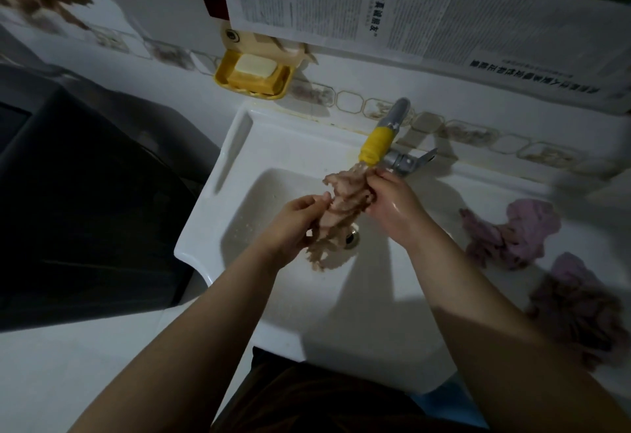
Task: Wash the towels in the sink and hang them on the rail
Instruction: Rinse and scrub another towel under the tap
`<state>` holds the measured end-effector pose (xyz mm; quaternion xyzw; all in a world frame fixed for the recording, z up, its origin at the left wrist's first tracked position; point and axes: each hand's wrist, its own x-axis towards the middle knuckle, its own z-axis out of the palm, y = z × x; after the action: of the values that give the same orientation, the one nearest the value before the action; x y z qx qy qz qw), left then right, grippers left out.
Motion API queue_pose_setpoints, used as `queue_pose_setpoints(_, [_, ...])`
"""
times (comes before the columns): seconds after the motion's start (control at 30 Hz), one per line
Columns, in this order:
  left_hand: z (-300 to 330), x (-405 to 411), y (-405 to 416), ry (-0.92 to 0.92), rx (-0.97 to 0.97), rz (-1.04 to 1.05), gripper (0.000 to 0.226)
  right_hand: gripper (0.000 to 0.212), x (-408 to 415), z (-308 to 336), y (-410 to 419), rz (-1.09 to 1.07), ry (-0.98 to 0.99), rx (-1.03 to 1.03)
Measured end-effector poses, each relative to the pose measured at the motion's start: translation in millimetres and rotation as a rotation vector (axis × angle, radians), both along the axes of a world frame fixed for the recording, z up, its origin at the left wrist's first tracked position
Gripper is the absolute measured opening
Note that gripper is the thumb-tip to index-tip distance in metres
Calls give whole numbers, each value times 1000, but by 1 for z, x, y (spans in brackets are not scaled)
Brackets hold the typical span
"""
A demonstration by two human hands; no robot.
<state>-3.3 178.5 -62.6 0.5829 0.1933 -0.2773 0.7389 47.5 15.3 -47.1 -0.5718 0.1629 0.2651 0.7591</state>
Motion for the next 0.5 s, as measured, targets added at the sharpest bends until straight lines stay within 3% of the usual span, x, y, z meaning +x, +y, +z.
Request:
queue_pose_setpoints(0.07, [5, 1, 0, -34, 45, -88, 24, 35, -2, 5, 3, -19, 21, 36])
queue_pose_setpoints(0.13, [10, 4, -2, -98, 69, -77, 12, 34, -5, 9, 7, -30, 15, 3])
queue_pose_setpoints(0.23, [7, 10, -3, -199, 96, 138, 18, 19, -5, 7, 8, 69, -124, -247])
queue_pose_setpoints(0.3, [3, 14, -2, -189, 93, 310, 17, 26, -5, 6, 5, 127, -180, -375])
queue_pose_setpoints(0.4, [-2, 18, -1, -106, 70, 441, 18, 28, -5, 5, -2, 57, -147, -250])
queue_pose_setpoints(0.5, [2, 20, -1, -72, 16, 399, 13, 29, -5, -1, -9, 59, -69, -61])
